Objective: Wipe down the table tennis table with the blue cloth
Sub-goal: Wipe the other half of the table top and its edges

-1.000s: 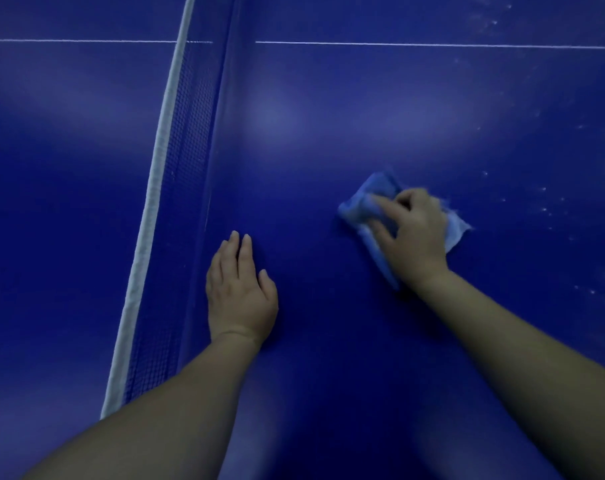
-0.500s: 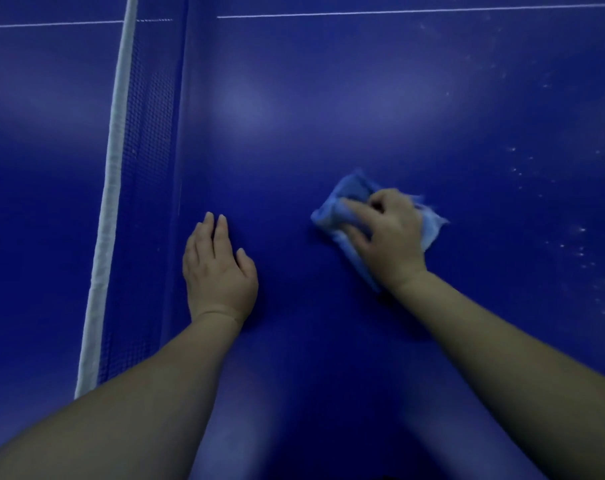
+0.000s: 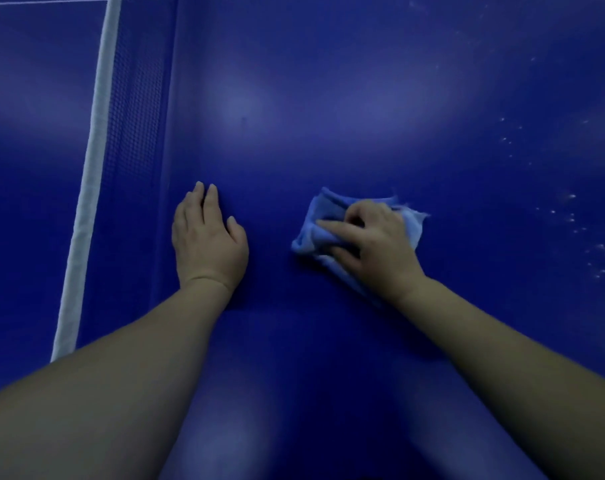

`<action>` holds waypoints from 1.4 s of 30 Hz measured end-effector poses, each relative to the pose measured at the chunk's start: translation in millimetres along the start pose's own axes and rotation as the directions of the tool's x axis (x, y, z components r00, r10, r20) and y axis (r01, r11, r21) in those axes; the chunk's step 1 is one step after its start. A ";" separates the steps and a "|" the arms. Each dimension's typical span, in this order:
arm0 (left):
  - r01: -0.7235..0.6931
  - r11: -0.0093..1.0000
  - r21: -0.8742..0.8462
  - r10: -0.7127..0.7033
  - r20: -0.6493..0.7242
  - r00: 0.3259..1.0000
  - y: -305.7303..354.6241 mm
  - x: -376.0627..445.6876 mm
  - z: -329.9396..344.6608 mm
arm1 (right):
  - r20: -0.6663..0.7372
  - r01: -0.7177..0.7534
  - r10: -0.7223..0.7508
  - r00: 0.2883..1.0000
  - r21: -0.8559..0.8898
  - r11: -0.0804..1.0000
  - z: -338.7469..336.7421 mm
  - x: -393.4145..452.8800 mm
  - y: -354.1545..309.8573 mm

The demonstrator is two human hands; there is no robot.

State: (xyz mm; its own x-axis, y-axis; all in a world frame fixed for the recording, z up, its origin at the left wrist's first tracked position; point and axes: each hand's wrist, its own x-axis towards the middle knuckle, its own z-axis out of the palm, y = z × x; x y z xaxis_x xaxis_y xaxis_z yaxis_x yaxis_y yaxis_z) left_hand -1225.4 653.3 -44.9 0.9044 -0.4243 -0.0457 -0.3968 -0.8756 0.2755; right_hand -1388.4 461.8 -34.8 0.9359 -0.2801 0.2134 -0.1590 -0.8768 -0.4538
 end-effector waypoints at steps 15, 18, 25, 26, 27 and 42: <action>0.038 0.992 -0.124 -0.044 -0.048 0.998 36.5 -19.3 -7.7 | -0.202 -0.330 0.300 0.932 -0.132 0.935 -60.5 -72.8 90.7; -0.013 0.987 -0.160 0.001 -0.072 0.997 75.6 -38.1 0.0 | -0.302 -0.554 0.498 0.813 -0.136 0.821 -84.5 -51.9 142.1; -0.090 0.984 -0.157 0.090 -0.008 0.996 157.1 -39.4 33.2 | -0.223 -0.400 0.367 0.903 -0.121 0.909 -80.8 -62.0 146.4; -0.090 0.988 -0.125 0.092 0.014 0.996 160.7 -37.0 38.3 | -0.172 -0.322 0.297 0.939 -0.141 0.936 -86.3 -50.6 156.8; -0.095 0.992 -0.078 0.098 0.033 0.995 162.2 -35.6 42.7 | -0.165 -0.315 0.289 0.943 -0.158 0.936 -92.5 -34.0 171.7; -0.087 0.995 0.049 0.085 0.047 0.995 164.1 -36.6 43.7 | -0.196 -0.420 0.393 0.899 -0.126 0.899 -97.2 90.5 241.7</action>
State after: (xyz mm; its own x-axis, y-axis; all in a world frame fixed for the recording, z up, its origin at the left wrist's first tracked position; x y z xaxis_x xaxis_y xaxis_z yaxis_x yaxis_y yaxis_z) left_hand -1330.5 515.0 -40.0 0.8592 -0.5073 -0.0668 -0.4813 -0.8456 0.2310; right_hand -1372.7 186.6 -41.0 0.7170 -0.6726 0.1834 -0.5757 -0.7196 -0.3883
